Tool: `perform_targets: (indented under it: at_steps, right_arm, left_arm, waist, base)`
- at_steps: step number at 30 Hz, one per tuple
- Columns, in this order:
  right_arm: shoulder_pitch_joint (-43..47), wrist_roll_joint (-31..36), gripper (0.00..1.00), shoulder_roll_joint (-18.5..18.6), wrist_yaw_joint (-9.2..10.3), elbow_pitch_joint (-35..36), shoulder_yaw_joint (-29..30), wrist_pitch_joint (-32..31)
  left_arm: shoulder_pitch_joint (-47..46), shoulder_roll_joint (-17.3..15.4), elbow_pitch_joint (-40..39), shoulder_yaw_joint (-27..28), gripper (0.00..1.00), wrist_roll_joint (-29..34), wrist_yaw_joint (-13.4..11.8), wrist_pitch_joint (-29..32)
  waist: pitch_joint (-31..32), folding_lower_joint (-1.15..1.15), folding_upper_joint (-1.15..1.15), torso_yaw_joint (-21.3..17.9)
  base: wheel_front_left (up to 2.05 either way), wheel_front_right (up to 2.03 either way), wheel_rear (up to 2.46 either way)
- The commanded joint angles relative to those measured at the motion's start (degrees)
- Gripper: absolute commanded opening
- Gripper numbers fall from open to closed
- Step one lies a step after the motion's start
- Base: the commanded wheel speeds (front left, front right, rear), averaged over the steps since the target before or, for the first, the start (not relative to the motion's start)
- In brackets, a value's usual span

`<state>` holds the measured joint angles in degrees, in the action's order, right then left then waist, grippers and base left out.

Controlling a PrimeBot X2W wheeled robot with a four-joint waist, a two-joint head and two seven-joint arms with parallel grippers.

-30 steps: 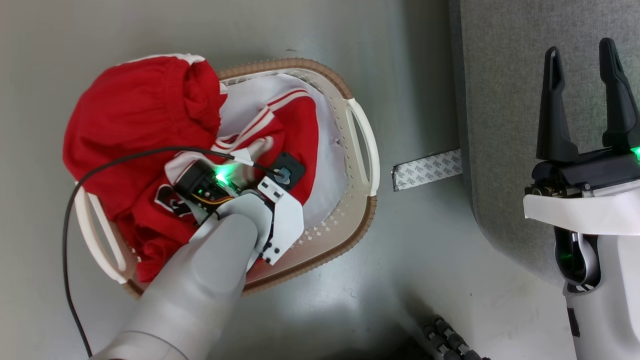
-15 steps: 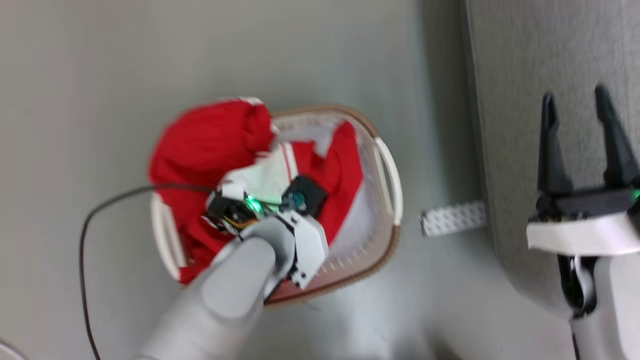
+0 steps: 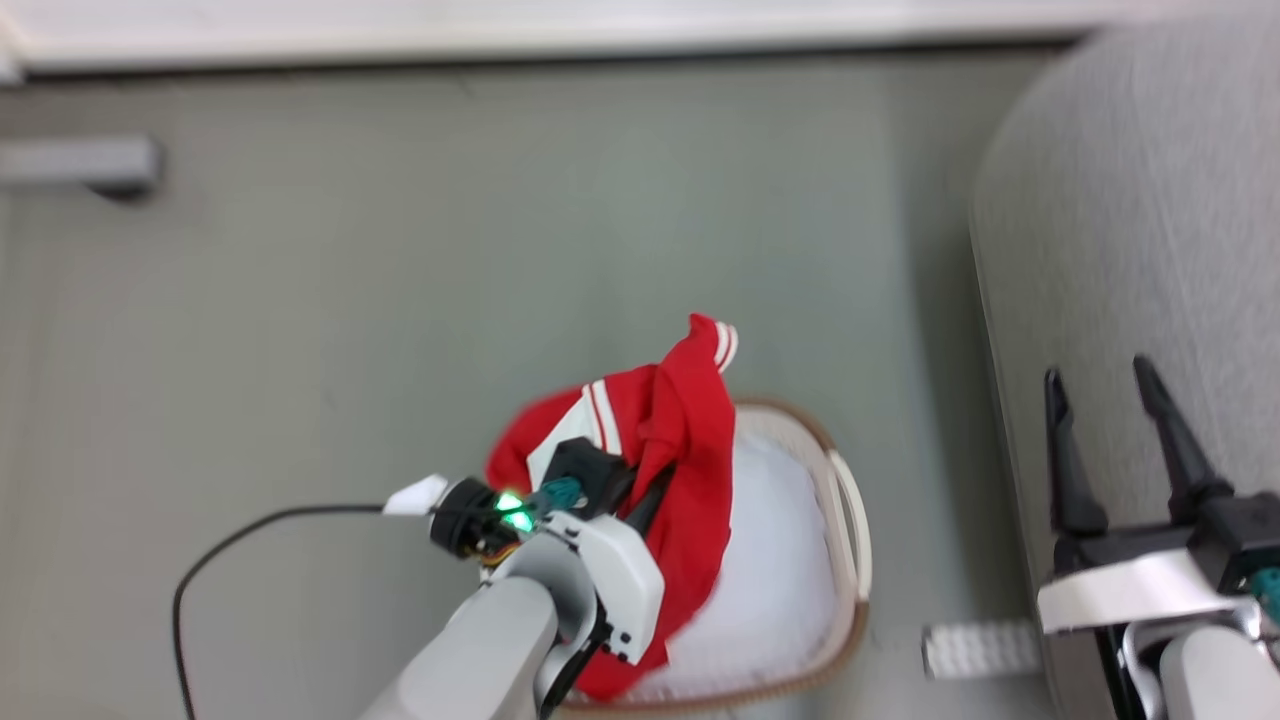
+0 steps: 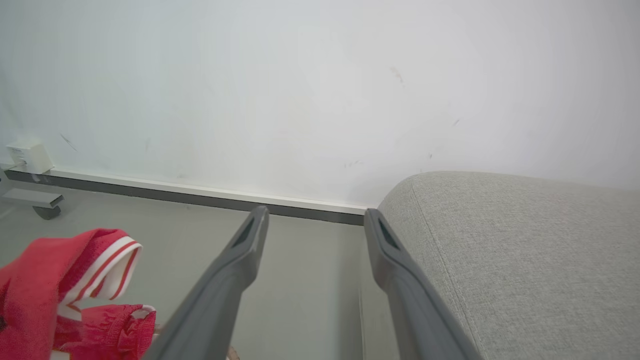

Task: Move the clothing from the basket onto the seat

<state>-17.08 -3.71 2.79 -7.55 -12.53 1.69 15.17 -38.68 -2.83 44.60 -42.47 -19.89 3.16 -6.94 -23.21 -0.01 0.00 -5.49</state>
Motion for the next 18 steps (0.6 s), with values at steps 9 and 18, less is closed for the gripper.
perform_targets:
  at_steps: [9,18]
  right_arm:
    - [6.3,0.4,1.00,0.2,0.12,-2.6,0.2,0.0]
    - [12.5,-0.1,1.00,0.2,0.12,-3.5,1.0,0.0]
  left_arm:
    - [6.6,-2.6,-5.4,3.8,0.00,-4.8,-3.4,-2.3]
    - [12.6,-7.0,-15.9,6.3,0.00,-5.8,-7.7,-2.6]
  waist:
    - [17.0,0.01,0.00,5.7]
    - [24.7,0.01,0.00,7.4]
  base:
    - [0.00,0.00,0.00]
    - [0.00,0.00,0.00]
